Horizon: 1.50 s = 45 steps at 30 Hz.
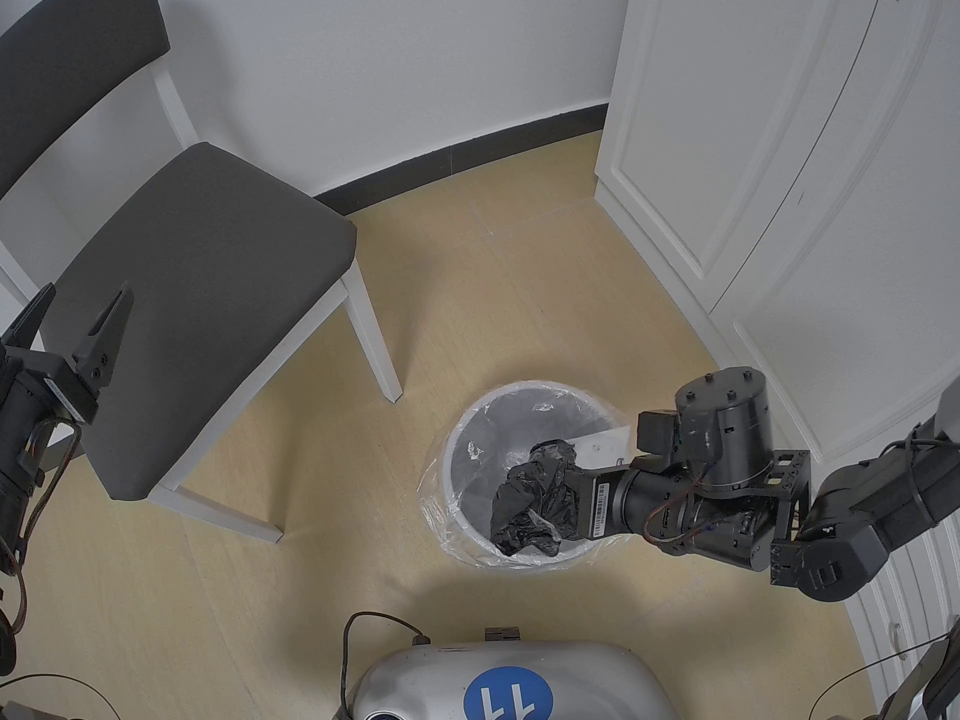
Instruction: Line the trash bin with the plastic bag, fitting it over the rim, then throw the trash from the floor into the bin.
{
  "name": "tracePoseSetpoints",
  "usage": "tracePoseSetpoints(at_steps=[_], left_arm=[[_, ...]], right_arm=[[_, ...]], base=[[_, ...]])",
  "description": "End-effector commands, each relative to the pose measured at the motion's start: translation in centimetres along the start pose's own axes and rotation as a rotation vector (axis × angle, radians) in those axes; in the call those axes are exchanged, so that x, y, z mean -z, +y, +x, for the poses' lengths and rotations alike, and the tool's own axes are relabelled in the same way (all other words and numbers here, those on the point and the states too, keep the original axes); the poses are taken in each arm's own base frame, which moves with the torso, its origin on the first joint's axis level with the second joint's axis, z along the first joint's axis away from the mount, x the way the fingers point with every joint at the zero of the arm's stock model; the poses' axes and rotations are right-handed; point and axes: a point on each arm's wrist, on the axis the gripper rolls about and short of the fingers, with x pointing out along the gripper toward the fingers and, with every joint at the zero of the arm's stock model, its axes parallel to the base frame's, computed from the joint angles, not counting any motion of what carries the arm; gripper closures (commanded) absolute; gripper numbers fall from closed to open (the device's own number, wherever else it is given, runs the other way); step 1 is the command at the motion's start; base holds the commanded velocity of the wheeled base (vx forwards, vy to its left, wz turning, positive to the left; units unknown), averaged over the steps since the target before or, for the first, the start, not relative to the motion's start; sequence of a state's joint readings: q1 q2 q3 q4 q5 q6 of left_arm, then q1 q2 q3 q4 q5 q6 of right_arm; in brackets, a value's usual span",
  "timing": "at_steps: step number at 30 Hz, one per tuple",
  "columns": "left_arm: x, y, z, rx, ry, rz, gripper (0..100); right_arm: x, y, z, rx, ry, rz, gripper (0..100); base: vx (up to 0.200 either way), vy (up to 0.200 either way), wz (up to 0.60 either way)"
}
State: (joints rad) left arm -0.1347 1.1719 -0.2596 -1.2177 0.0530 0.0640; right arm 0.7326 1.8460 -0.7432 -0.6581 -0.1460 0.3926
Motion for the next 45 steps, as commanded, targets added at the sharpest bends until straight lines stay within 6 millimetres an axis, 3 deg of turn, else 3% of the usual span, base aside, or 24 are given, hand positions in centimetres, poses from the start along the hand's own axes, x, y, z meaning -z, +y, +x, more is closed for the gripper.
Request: tracePoseSetpoints(at_steps=[1, 13, 30, 45], left_arm=[[0.0, 0.0, 0.0, 0.000, 0.002, 0.000, 0], [0.0, 0.0, 0.0, -0.001, -0.003, 0.000, 0], [0.0, 0.0, -0.1, 0.001, -0.003, 0.000, 0], [0.0, 0.0, -0.1, 0.001, -0.002, 0.000, 0]], right_arm=[[1.1, -0.4, 2.6, 0.026, 0.046, 0.044, 100], [2.9, -1.8, 8.6, -0.012, -0.087, 0.206, 100], [4.5, -3.2, 11.1, 0.024, -0.065, 0.224, 100], [4.0, -4.2, 12.4, 0.033, -0.102, 0.315, 100]], base=[[0.000, 0.000, 0.00], [0.000, 0.000, 0.00], [0.000, 0.000, 0.00], [0.000, 0.000, 0.00]])
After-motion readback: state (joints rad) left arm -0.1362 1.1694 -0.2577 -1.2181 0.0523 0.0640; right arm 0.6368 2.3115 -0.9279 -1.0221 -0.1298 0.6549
